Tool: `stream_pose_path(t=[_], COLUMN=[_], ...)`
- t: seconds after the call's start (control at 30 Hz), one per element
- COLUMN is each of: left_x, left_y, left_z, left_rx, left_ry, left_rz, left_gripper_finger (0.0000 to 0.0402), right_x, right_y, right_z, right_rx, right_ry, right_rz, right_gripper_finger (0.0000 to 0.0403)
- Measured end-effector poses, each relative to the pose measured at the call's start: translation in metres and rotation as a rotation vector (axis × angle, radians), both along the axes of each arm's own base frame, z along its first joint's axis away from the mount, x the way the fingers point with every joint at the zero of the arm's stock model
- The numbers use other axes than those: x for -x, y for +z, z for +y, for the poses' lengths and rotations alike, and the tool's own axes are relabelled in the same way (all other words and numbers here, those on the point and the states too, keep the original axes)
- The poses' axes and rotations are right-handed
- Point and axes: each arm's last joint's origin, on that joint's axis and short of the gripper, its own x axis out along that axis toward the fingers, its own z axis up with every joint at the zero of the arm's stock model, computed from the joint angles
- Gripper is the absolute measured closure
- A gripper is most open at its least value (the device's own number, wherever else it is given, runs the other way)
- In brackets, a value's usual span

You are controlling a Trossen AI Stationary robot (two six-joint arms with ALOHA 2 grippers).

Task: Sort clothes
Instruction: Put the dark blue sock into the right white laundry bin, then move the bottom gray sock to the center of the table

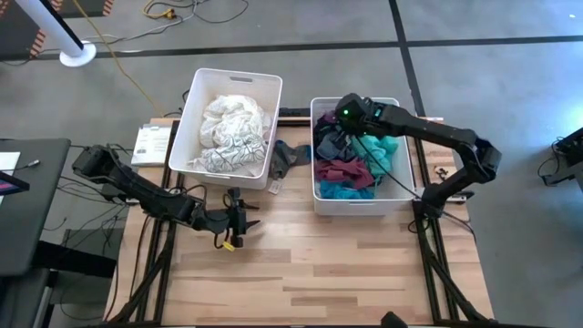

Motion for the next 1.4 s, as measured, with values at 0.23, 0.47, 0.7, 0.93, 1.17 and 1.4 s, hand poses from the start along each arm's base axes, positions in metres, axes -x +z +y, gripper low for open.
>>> stream_pose_path(t=[0.23, 0.47, 0.7, 0.93, 1.17, 1.4], left_x=[0.0, -0.001, -0.002, -0.001, -0.001, -0.001], left_y=[0.0, 0.002, 0.002, 0.002, 0.002, 0.001], left_z=[-0.001, -0.002, -0.002, -0.002, -0.002, -0.002], left_rx=[0.051, 0.06, 0.08, 0.097, 0.105, 0.107], left_ry=[-0.019, -0.019, -0.01, 0.0, 0.005, 0.007], left_rz=[-0.009, -0.029, -0.038, -0.039, -0.037, -0.035], left_gripper_finger=[0.0222, 0.0222, 0.0222, 0.0222, 0.0222, 0.0222], right_x=[0.012, 0.016, 0.015, 0.013, 0.024, 0.043], right_y=[-0.03, -0.046, -0.048, -0.043, -0.014, 0.022], right_z=[-0.01, -0.006, -0.002, 0.008, 0.024, 0.048], right_rx=[-0.156, -0.219, -0.245, -0.249, -0.206, -0.14], right_ry=[0.003, 0.024, 0.039, 0.061, 0.082, 0.13], right_rz=[-0.039, -0.032, -0.031, -0.05, -0.147, -0.288], right_gripper_finger=[0.0399, 0.0398, 0.0352, 0.0291, 0.026, 0.0247])
